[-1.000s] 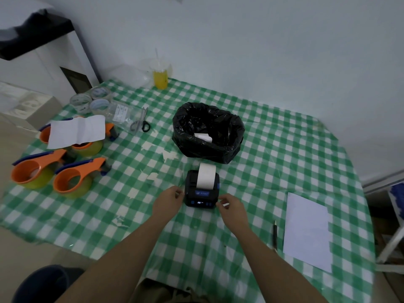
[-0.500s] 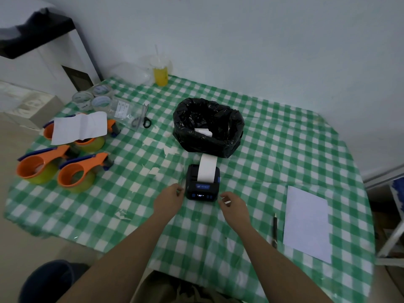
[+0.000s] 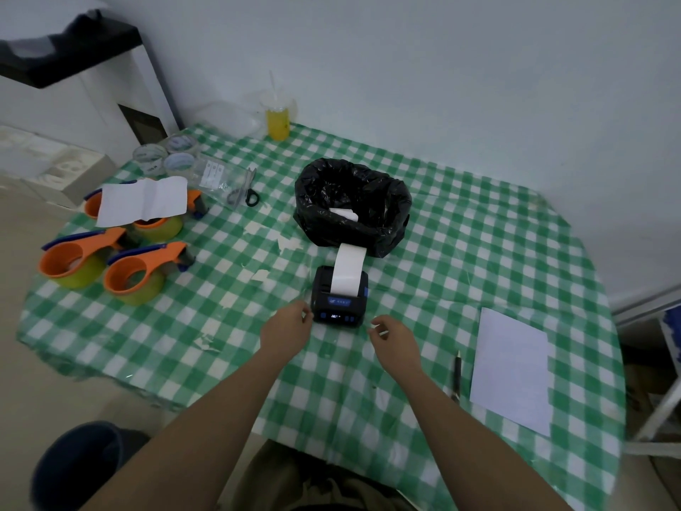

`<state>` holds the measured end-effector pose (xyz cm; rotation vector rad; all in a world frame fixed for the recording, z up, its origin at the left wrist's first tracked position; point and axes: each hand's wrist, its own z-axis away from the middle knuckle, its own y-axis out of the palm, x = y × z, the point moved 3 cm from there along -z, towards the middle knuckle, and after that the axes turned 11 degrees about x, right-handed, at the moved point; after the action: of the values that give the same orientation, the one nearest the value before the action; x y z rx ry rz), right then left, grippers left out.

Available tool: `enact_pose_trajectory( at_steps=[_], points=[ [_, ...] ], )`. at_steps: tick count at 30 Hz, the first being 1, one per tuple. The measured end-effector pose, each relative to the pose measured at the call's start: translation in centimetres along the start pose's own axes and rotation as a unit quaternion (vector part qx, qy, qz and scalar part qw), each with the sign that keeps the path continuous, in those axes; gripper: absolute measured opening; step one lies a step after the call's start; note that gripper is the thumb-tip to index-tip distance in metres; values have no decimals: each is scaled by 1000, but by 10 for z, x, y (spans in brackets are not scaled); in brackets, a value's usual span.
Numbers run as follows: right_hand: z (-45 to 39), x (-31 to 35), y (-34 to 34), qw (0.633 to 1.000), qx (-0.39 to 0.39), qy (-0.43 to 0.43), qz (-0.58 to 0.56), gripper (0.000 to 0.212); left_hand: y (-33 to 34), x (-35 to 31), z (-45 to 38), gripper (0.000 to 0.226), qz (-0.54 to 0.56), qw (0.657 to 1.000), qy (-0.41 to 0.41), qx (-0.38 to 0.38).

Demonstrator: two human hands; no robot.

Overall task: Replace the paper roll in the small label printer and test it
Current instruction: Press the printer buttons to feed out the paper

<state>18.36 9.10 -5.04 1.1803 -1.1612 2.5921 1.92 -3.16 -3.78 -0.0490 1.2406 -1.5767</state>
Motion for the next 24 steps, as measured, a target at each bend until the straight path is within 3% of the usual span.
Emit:
enact_pose_trajectory(
  at_steps=[14, 24],
  points=[
    [-6, 11, -8, 1000, 16, -14, 15, 26, -8, -12, 7, 26, -85, 996, 9, -20],
    [-13, 15, -8, 1000, 17, -18, 10, 25, -12, -16, 6, 28, -78, 997, -5, -23]
  ],
)
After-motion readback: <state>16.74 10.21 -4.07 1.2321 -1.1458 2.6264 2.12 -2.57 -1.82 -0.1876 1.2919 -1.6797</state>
